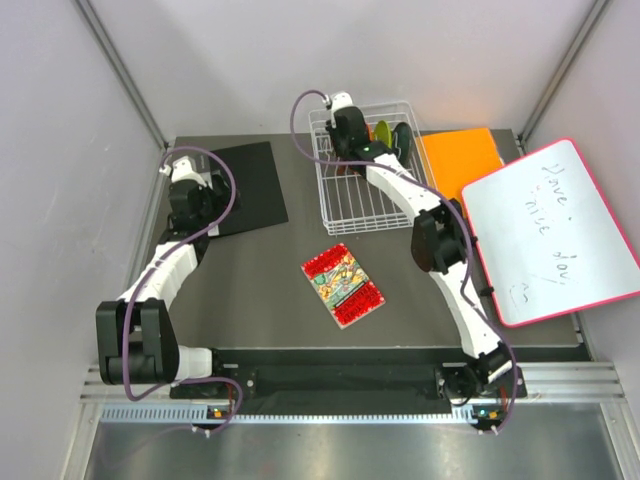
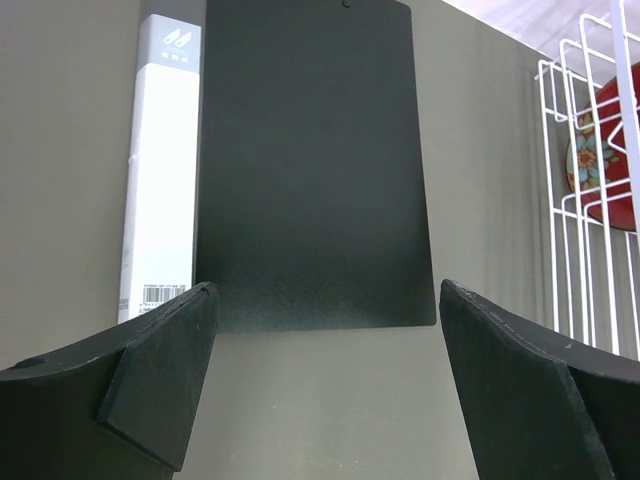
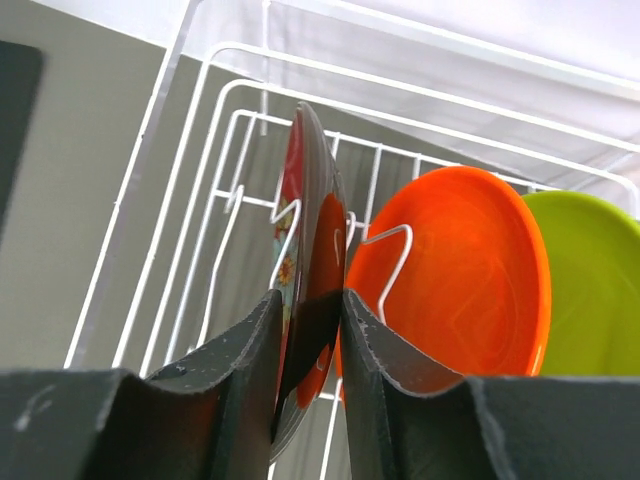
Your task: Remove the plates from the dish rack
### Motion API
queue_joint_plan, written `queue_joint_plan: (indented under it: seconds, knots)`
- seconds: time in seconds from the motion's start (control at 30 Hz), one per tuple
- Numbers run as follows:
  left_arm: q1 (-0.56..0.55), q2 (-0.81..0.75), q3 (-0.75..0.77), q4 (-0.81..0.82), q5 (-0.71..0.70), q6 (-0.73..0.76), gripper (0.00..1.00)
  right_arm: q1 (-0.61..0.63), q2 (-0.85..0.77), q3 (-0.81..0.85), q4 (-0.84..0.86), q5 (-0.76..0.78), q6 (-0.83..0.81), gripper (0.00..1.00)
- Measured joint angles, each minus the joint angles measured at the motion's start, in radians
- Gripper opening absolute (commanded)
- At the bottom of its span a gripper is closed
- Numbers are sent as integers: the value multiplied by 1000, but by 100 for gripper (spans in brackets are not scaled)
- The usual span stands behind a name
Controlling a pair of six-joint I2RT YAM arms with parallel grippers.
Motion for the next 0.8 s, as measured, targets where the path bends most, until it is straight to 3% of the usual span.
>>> queue_joint_plan:
  seconds: [0.37,0.8]
  knots:
    - [0,0,0,-1,-16,5,95,91,8,-54,153,395,-135,0]
    - [0,0,0,-6,-26,14,95,98,-23,-142,239,431,-151,0]
